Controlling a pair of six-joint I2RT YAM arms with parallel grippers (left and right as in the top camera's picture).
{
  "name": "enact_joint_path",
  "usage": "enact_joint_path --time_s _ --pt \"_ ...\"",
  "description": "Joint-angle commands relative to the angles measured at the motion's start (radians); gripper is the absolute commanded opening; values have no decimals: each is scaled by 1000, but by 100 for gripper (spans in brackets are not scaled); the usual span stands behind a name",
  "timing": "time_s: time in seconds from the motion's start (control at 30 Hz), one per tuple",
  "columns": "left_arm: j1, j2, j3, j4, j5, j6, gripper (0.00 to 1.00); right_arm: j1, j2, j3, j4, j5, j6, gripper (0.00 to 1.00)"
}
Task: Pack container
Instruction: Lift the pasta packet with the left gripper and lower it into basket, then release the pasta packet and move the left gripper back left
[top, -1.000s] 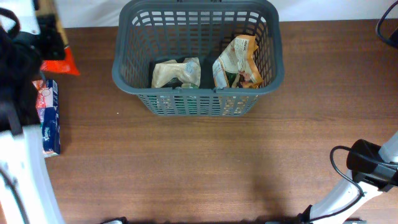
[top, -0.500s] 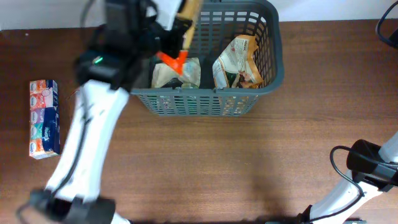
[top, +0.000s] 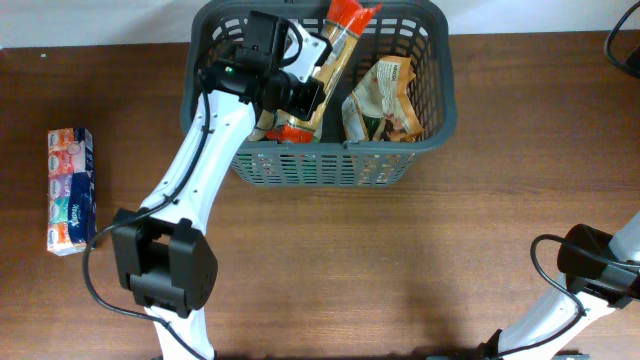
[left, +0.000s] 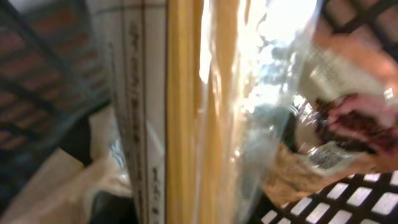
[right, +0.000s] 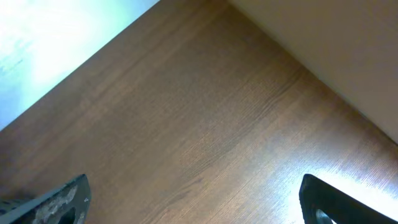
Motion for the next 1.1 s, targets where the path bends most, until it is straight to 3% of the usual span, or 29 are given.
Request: enact_joint_path --time_s 0.0,0.1,0.13,0.17,0.2,0.23,0.27,0.53,0.67,0.8,1.0,1.07 --pt "-1 3 26 -26 23 3 4 -6 -13 -3 -6 16 2 99" --pt "-1 13 26 -46 23 3 13 -6 -13 -3 -6 16 2 99" --pt "-1 13 26 -46 23 3 24 -6 -13 -3 -6 16 2 99" --pt "-1 13 26 -46 23 3 46 -6 -13 -3 -6 16 2 99" --pt "0 13 26 -46 23 3 80 -6 -13 -3 -6 16 2 99" --pt "0 13 26 -47 22 3 95 -6 -13 -3 -6 16 2 99" --pt "0 13 26 -46 19 3 99 -6 -13 -3 -6 16 2 99" --pt "31 -66 219 -98 18 3 99 -6 -13 -3 -6 16 2 99" --pt "100 -227 330 -203 -135 3 99 -6 -13 -3 -6 16 2 99" --pt "196 -403 331 -315 -437 3 99 -6 -13 -3 -6 16 2 99" --pt "337 -464 330 -542 -489 -2 99 -6 -13 -3 -6 16 2 99" --pt "418 -462 319 -619 -551 -84 99 -6 -13 -3 -6 16 2 99"
